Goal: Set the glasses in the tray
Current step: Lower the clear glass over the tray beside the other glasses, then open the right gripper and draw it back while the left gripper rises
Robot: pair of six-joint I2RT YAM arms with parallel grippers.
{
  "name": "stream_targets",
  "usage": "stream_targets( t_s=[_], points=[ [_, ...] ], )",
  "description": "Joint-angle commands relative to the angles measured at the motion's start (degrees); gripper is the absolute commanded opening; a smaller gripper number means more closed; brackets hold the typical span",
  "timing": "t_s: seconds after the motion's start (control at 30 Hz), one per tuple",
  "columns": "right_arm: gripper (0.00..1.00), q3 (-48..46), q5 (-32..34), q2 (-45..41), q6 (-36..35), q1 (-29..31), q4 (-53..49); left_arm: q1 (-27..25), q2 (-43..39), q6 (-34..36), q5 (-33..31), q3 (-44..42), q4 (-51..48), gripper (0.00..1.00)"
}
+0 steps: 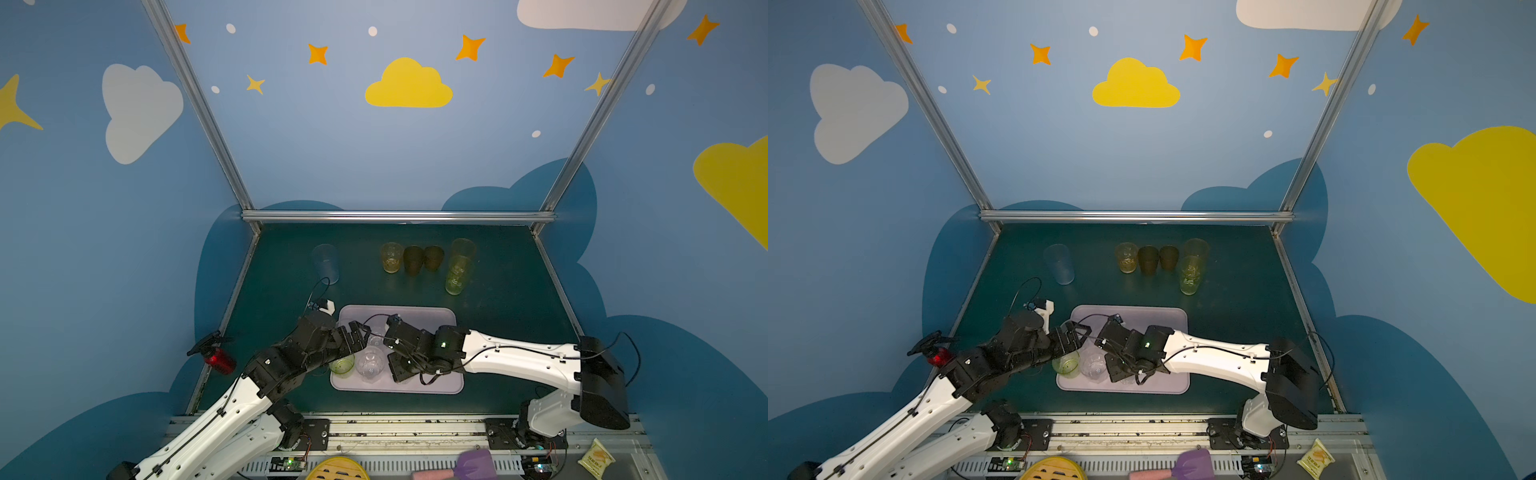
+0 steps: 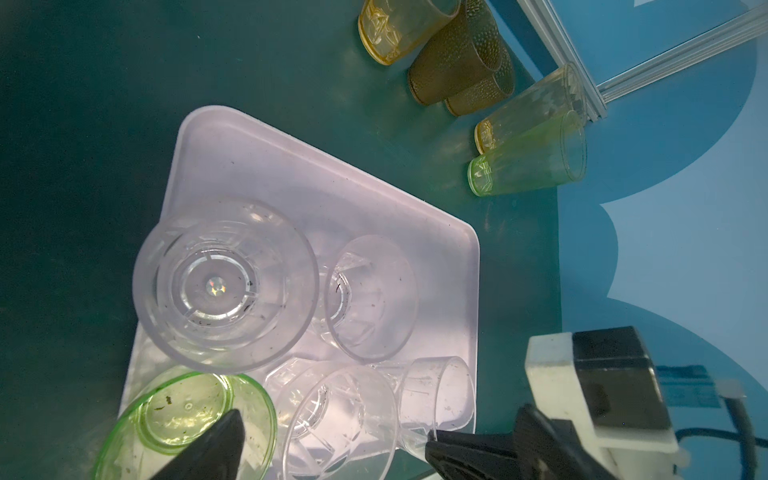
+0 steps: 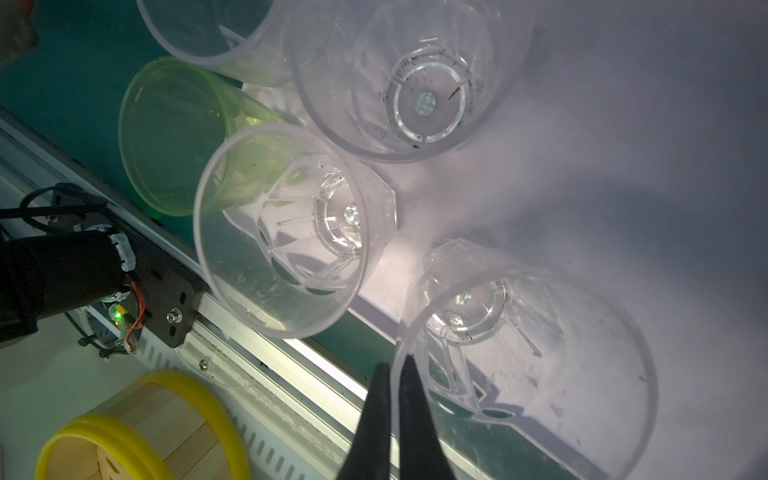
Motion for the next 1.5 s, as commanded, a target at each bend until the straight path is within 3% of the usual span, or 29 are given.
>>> stream_targets(
  t_s=[0.0, 0.33, 0.43, 0.5, 0.67, 0.9, 1.27, 1.47],
  points=[
    [0.00, 2.21, -1.17, 1.04, -0.59, 0.31, 0.02, -0.02, -0.65, 0.50, -1.00, -0.54, -0.91, 1.00],
    [0.01, 4.28, -1.44, 2.64, -1.12, 0.29, -0.49, -0.03, -0.80, 1.56, -1.62, -0.71, -0.82, 1.00],
    [0.07, 4.66, -1.17, 2.68, -1.29, 0.30, -0.84, 0.09, -0.79, 1.83, -1.71, -0.75, -0.90, 1.00],
    [0.17, 5.08, -0.66, 2.60, -1.40, 0.20, -1.49, 0.11, -0.85, 1.92, -1.79, -0.79, -0.95, 1.00],
    [0.26, 5.57, -0.10, 2.40, -1.74, 0.16, -2.28, 0.06, -1.22, 1.79, -2.05, -1.14, -1.08, 1.00],
    [0.27, 6.21, 1.15, 1.51, -2.09, 0.13, -3.45, 0.02, -1.75, 1.57, -2.45, -1.59, -0.91, 1.00],
    [0.70, -0.02, 9.62, -8.78, -1.36, -0.88, -1.57, 0.16, -0.16, 1.64, -2.83, -0.54, -0.63, 1.00],
    [0.80, -4.67, 11.96, -15.66, -1.91, -3.02, 0.71, 0.11, 2.90, 1.40, -1.80, 0.81, 1.32, 1.00]
  ],
)
